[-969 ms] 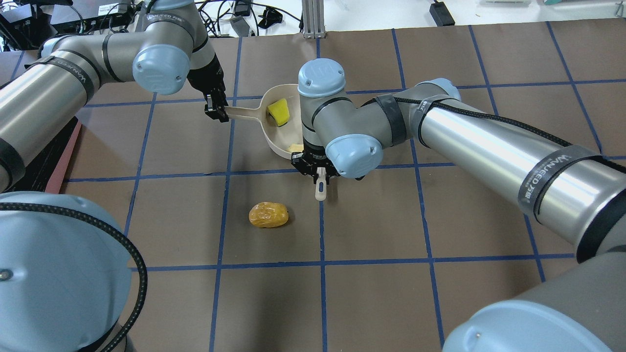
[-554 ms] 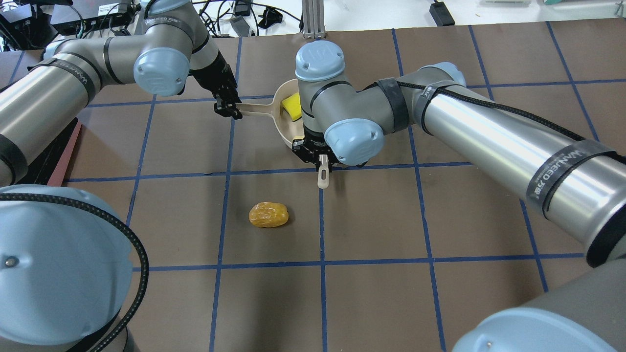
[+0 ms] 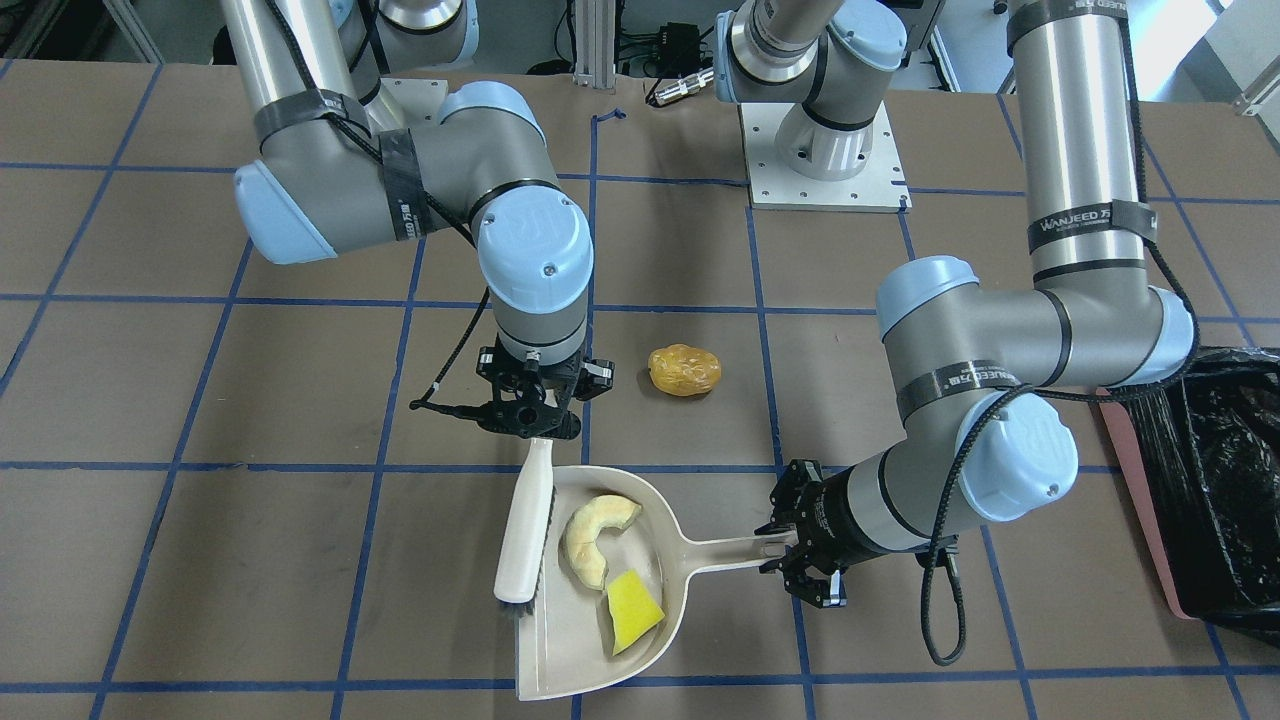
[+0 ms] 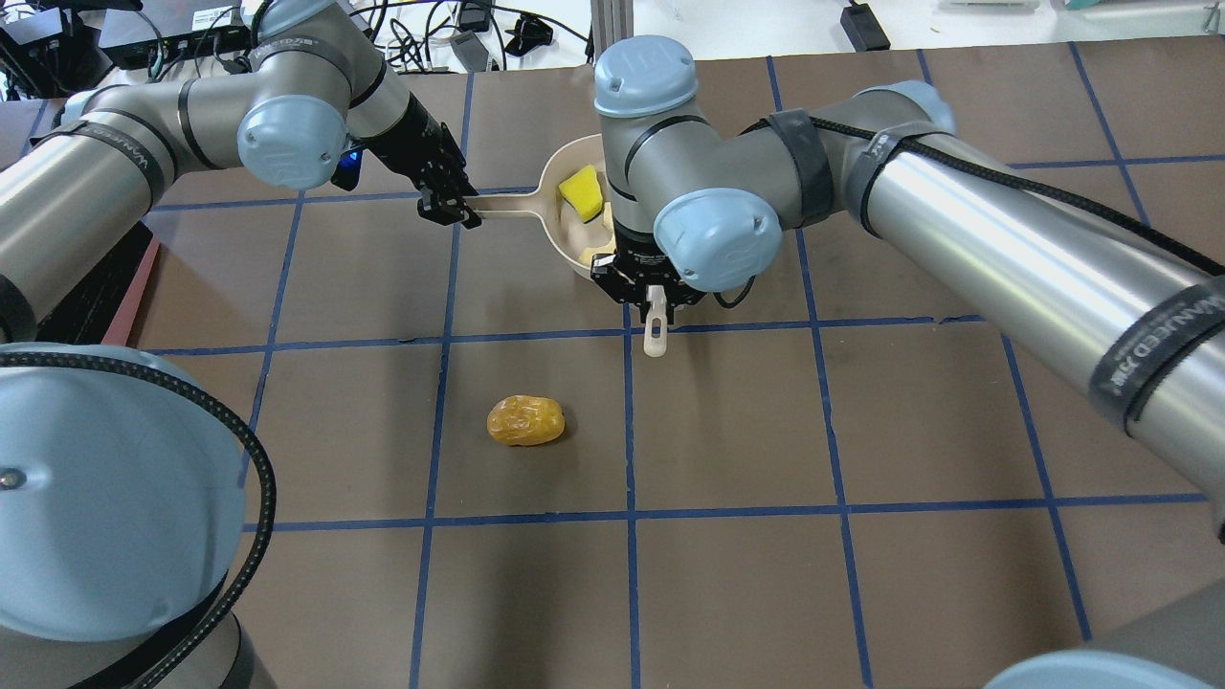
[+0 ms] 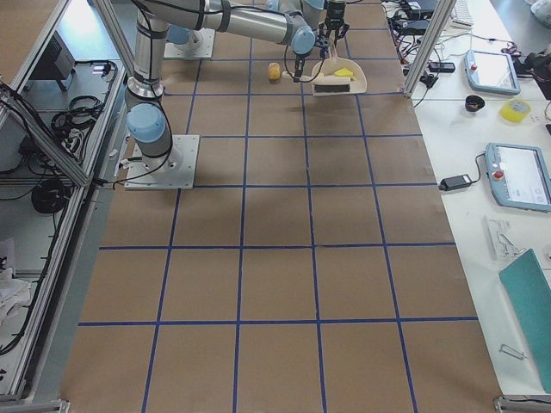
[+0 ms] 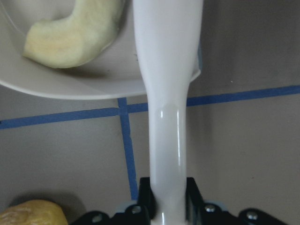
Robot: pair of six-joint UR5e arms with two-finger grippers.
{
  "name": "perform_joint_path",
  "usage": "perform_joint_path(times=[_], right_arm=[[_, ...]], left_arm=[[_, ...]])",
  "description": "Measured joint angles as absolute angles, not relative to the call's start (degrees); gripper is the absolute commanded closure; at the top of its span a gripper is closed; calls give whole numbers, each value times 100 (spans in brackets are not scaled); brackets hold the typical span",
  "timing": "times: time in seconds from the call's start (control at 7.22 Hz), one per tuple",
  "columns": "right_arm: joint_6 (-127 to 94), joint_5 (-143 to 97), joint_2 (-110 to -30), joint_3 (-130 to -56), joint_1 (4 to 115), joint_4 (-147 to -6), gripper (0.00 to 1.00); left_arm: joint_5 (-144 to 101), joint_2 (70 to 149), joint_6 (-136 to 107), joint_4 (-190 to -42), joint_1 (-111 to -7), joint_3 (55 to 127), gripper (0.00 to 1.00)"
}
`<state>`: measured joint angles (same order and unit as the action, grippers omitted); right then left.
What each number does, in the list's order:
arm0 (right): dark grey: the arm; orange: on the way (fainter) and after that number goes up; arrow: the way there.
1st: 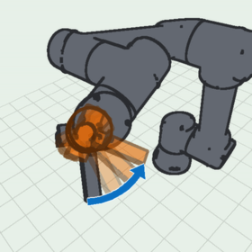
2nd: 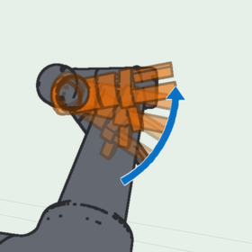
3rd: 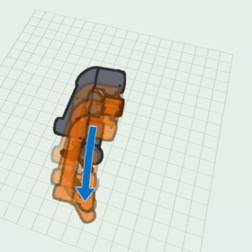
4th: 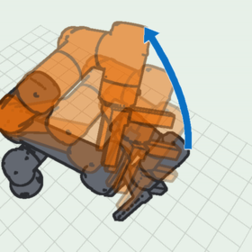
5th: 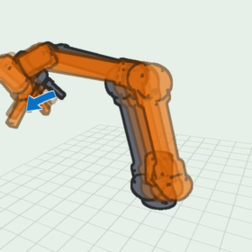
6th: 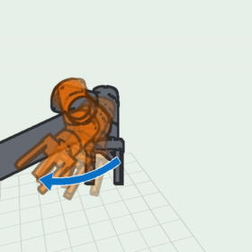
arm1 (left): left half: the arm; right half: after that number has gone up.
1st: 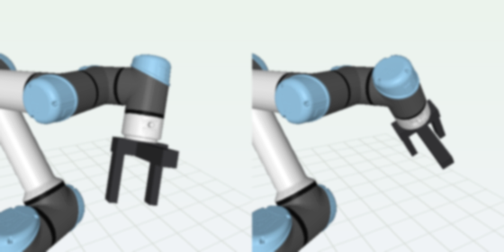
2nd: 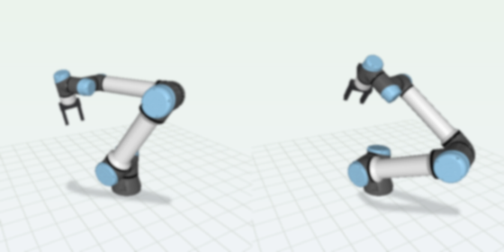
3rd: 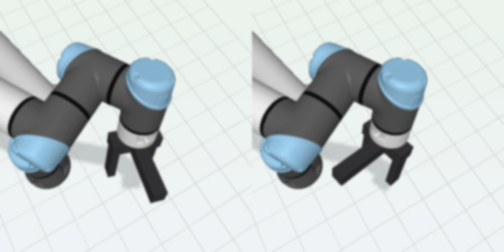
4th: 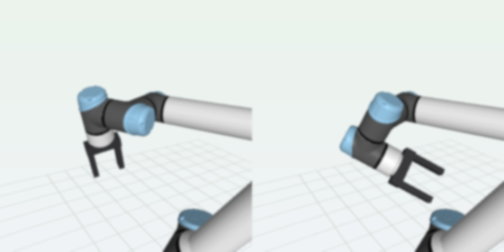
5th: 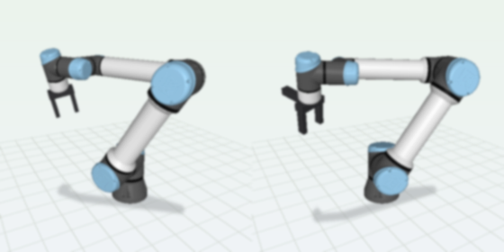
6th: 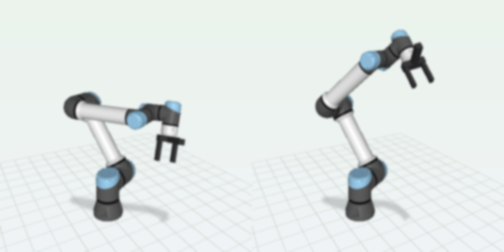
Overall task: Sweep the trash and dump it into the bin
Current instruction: 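Sweep the sponge and curved item into the dustpan with the right gripper's brush, then move the dustpan toward the potato with the left gripper while the right brush approaches it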
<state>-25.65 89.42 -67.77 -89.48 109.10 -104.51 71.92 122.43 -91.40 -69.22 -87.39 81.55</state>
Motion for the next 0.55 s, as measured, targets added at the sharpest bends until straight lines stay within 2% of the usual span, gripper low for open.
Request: perform_joint_path(times=[0.55], right_arm=[[-2065,9112,-7333,-9025,10744,-9792,100]], left_arm=[[7106,12257,-8974,-7013,-8380,8191,100]])
